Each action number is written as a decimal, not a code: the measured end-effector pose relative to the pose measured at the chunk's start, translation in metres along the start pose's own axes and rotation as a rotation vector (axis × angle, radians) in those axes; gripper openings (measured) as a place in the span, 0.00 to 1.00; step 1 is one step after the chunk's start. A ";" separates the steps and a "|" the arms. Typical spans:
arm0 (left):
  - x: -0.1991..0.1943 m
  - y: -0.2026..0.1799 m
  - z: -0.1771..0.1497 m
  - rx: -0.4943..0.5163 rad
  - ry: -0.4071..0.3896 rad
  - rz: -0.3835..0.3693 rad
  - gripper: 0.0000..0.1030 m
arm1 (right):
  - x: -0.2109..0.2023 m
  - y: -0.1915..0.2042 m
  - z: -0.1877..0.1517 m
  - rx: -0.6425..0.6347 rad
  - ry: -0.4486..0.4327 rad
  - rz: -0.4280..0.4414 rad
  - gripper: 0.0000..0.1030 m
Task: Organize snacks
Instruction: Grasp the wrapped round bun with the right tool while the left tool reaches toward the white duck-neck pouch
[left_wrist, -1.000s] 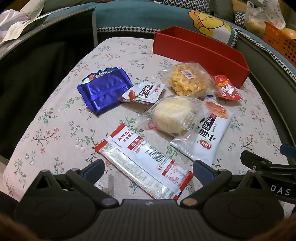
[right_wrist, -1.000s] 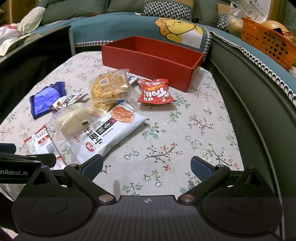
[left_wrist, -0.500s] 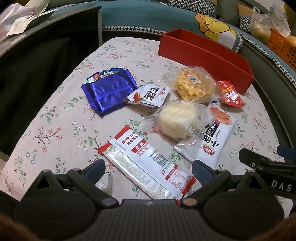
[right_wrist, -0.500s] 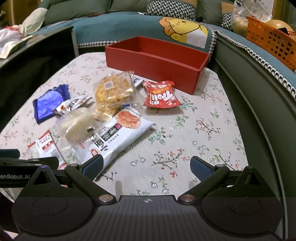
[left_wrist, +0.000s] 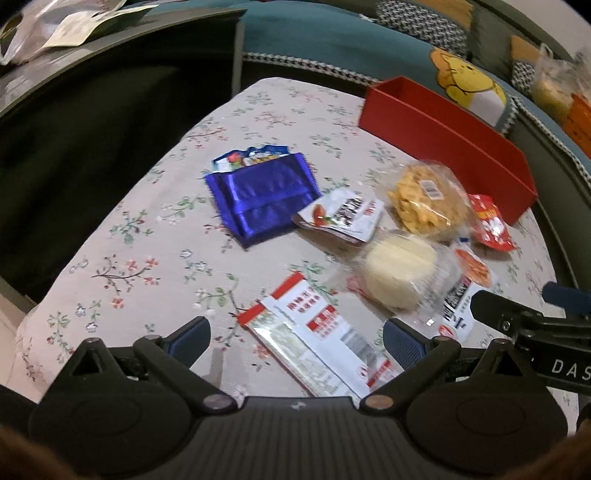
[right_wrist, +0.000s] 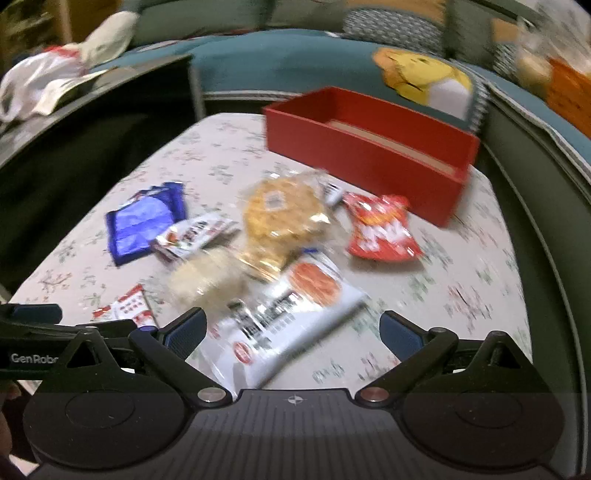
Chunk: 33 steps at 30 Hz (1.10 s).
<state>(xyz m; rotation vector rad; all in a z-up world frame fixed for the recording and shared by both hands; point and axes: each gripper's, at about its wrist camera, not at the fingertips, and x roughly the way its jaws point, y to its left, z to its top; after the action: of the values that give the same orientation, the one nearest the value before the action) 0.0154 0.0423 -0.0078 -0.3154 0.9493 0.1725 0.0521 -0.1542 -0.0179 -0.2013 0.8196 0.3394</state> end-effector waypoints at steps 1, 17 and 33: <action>0.000 0.003 0.001 -0.014 -0.001 0.001 1.00 | 0.002 0.003 0.003 -0.024 -0.004 0.012 0.97; 0.017 0.031 0.002 -0.079 0.071 0.056 1.00 | 0.046 0.041 0.045 -0.417 0.106 0.334 0.74; 0.028 0.036 0.000 -0.070 0.104 0.051 1.00 | 0.089 0.072 0.036 -0.605 0.181 0.287 0.85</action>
<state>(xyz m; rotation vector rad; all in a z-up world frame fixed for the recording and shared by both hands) 0.0216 0.0760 -0.0377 -0.3672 1.0566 0.2382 0.1065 -0.0573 -0.0627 -0.6897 0.9082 0.8485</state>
